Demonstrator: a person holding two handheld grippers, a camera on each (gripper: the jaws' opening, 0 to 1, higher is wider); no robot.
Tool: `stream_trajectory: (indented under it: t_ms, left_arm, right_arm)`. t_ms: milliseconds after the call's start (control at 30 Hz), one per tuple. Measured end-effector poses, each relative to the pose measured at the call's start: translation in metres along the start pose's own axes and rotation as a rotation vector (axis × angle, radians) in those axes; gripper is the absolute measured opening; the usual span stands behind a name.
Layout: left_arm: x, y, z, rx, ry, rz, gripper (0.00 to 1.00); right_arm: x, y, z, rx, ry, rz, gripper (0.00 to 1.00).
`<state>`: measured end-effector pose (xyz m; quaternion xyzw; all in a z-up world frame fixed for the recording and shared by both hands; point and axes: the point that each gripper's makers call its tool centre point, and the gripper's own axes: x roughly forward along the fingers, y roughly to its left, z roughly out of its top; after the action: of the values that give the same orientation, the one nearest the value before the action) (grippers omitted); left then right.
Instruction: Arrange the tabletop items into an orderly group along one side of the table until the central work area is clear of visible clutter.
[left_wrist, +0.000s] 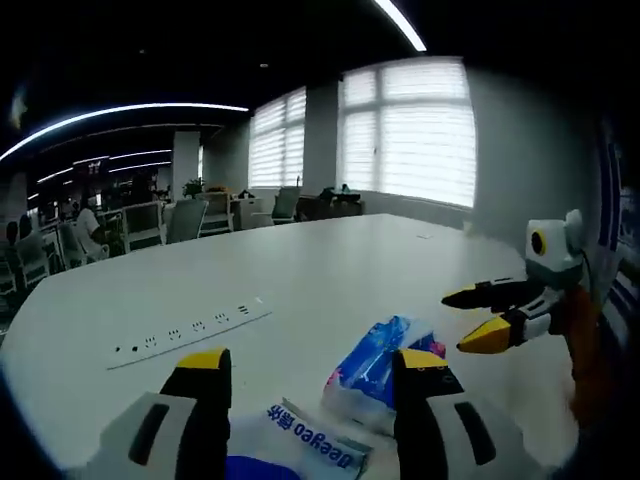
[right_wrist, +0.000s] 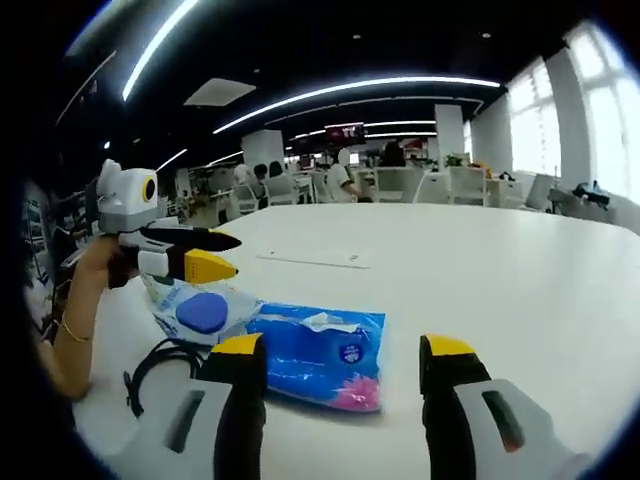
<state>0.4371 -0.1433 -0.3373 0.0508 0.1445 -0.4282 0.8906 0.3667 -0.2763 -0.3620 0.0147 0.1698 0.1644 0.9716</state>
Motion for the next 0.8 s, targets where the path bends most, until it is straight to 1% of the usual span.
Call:
stream_trajectory:
  t_ms: [33,67,133,200,267,467,500,633,733,800]
  left_arm:
    - [-0.002,0.0,0.001,-0.008,-0.008,-0.003,0.65]
    - [-0.007,-0.003,0.0,-0.013,-0.009,-0.024,0.65]
    - [-0.013,-0.001,-0.002,-0.042,-0.002,-0.031,0.65]
    - [-0.021,0.002,-0.003,-0.043,0.003,-0.017,0.64]
    - [-0.031,0.005,-0.003,-0.023,0.0,0.009,0.63]
    - [-0.053,0.003,-0.004,-0.013,-0.008,0.015,0.61]
    - [-0.067,0.002,-0.004,-0.015,-0.01,0.013,0.61]
    - [-0.074,0.001,-0.007,-0.016,-0.002,0.019,0.61]
    - [-0.086,0.003,-0.009,0.001,-0.013,0.044,0.61]
    - [-0.093,0.004,-0.012,-0.007,-0.011,0.05,0.61]
  right_arm:
    - [-0.001,0.003,0.0,-0.005,-0.003,0.005,0.64]
    - [-0.001,0.006,0.0,-0.012,-0.003,0.008,0.65]
    - [-0.003,0.011,-0.001,-0.019,-0.002,0.013,0.66]
    - [-0.006,0.016,-0.003,-0.023,-0.002,0.02,0.66]
    - [-0.011,0.022,-0.005,-0.023,-0.011,0.034,0.66]
    - [-0.021,0.039,-0.01,-0.014,-0.016,0.088,0.66]
    - [-0.028,0.048,-0.013,-0.026,-0.016,0.107,0.66]
    - [-0.031,0.052,-0.015,-0.034,-0.01,0.11,0.66]
    - [-0.037,0.055,-0.017,-0.045,-0.005,0.115,0.66]
    - [-0.041,0.06,-0.019,-0.041,-0.005,0.124,0.67]
